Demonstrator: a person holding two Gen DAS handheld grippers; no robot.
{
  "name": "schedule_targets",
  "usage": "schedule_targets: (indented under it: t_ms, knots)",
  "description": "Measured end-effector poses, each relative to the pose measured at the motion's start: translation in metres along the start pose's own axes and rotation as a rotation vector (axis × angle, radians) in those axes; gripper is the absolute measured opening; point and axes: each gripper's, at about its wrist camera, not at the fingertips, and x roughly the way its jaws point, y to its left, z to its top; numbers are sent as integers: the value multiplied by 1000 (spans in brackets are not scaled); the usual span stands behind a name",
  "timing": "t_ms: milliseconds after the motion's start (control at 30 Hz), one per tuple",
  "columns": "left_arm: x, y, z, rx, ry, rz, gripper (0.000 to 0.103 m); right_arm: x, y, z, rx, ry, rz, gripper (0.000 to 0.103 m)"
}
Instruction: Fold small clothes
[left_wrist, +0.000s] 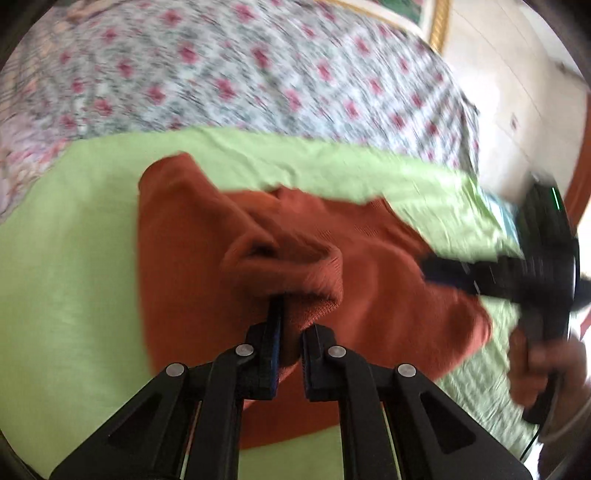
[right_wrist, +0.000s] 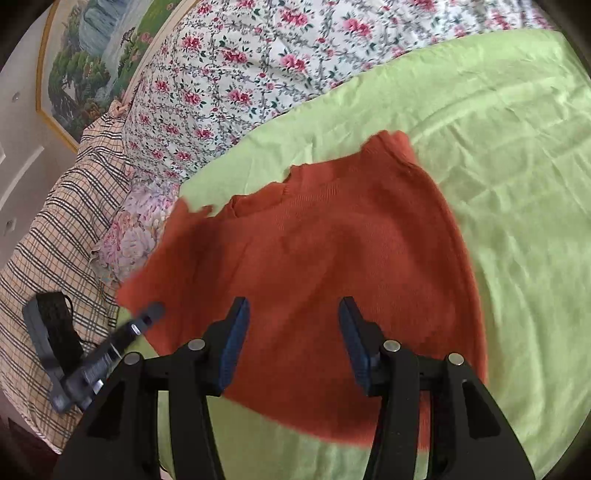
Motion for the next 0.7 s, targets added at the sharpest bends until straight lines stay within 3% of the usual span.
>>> schedule_targets:
  t_ms: [67, 133, 467, 500, 533, 600, 700]
  knots:
    - [15, -8, -9, 15, 37, -5, 7, 18, 1, 14, 8, 42, 43, 54]
    - [23, -9, -16, 29, 48, 4, 7, 43, 3, 28, 11, 112, 90, 64]
    - [8, 7, -15, -8, 26, -49, 6, 175, 68, 57, -110, 362, 177, 66]
    - [9, 6, -13, -6, 25, -45, 6, 184, 75, 59, -120, 365, 175, 55]
    - [8, 6, -11, -2, 22, -41, 6, 191, 79, 62, -126, 363, 176, 24]
    - [0, 3, -9, 3, 10, -59, 6, 194, 83, 67, -116, 357, 196, 17]
    - [-12, -14, -5, 32, -11, -115, 6, 159, 90, 75, -139, 274, 249, 15]
